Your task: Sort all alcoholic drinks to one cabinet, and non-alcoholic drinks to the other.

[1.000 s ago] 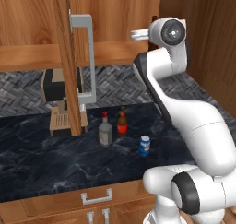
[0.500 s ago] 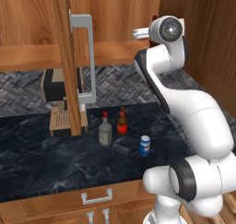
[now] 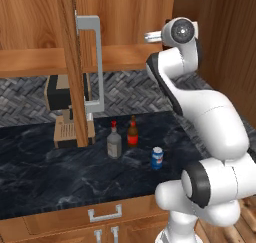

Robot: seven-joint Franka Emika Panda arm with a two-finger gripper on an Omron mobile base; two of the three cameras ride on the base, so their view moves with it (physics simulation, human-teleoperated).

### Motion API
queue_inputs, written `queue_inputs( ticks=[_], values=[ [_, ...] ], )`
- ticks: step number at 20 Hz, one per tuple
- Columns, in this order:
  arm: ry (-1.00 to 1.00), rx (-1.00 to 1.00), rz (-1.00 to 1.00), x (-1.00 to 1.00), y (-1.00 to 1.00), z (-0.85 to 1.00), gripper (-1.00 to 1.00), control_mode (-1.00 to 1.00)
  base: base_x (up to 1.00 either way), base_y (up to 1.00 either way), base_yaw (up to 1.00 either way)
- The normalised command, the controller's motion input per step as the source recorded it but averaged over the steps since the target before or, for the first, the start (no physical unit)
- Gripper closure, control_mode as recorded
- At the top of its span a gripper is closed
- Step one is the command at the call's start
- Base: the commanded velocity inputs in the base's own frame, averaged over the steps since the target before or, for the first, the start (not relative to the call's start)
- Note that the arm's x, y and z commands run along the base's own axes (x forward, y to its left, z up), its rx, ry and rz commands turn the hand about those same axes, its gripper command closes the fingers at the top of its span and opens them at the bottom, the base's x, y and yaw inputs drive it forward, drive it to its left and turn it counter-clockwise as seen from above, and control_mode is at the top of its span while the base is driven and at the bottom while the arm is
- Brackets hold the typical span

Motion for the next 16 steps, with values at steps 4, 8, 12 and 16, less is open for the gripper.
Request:
queue_inputs(
  ticks=[4, 8, 12, 16],
  values=[
    [0.01, 0.01, -0.01, 0.28, -0.03, -0.09, 1.0, -1.0, 0.0, 0.0, 0.0],
    [0.02, 0.02, -0.01, 0.24, 0.0, -0.12, 1.0, -1.0, 0.0, 0.0, 0.0],
    [0.03, 0.02, -0.02, 0.26, 0.0, -0.11, 1.0, -1.0, 0.0, 0.0, 0.0],
    [0.02, 0.01, -0.02, 0.25, 0.0, -0.07, 1.0, -1.0, 0.0, 0.0, 0.0]
  ],
)
